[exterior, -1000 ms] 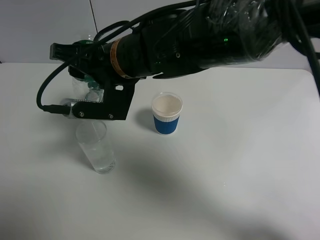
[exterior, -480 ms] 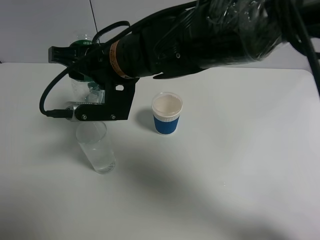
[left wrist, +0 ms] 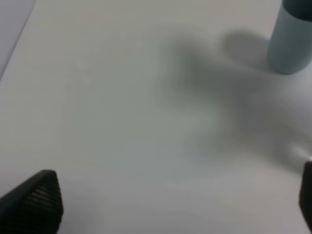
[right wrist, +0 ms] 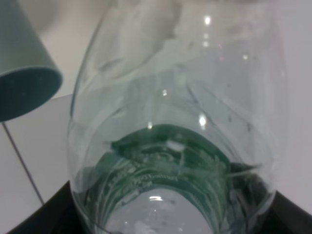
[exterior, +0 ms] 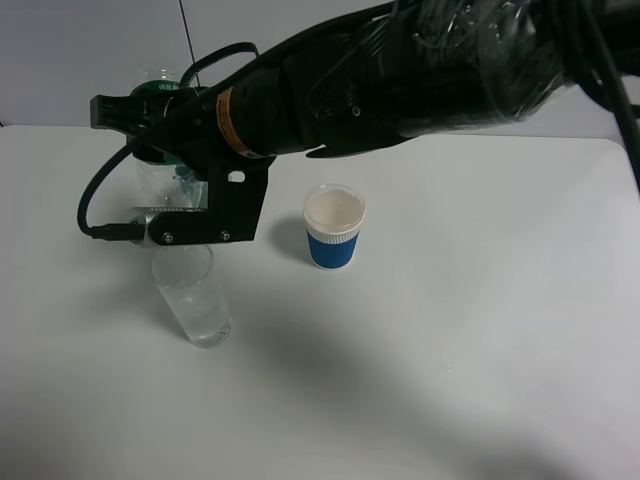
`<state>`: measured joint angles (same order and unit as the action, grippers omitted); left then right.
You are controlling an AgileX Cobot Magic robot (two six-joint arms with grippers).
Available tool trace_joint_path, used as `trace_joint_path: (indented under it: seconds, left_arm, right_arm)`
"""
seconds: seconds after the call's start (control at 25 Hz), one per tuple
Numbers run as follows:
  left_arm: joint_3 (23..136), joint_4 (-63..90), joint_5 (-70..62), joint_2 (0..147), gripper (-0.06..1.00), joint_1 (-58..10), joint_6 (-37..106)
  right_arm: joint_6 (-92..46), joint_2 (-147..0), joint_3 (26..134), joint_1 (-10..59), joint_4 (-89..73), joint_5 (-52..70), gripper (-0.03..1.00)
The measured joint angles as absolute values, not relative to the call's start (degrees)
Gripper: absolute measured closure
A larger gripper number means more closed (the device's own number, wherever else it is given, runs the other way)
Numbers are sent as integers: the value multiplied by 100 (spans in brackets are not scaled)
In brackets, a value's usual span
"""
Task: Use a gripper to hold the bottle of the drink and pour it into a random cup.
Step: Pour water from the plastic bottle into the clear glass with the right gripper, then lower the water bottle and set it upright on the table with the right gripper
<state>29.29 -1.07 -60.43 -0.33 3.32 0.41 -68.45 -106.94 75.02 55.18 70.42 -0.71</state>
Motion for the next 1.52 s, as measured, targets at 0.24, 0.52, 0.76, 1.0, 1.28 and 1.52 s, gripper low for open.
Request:
trace_joint_path:
  seconds: [0.24,0.52,0.76,1.0,1.28,1.52]
  left_arm:
    - [2929,-107,-6043,-33,-3,332,41]
    - [2929,-107,-6043,-33,-3,332,41]
    - [2929,-107,-6043,-33,-3,332,41]
    - [2929,-107,-6043,-33,-3,332,41]
    - [2929,-107,-6043,-33,-3,332,41]
    - [2929,-107,-6043,-33,-3,332,41]
  right_arm:
    - [-6776,-10694,7502,5518,7036,-139,42]
    - [-6223,-10694,7502,5518,6746,-134,42]
    - [-3998,-10690,7502,5452,6302,-46,42]
    - [-1888,-10463,7502,5213,6264,329,42]
    - [1082,-9864,7502,4797,6177,322,42]
    - [3059,-9508,7502,4317,5882,327,42]
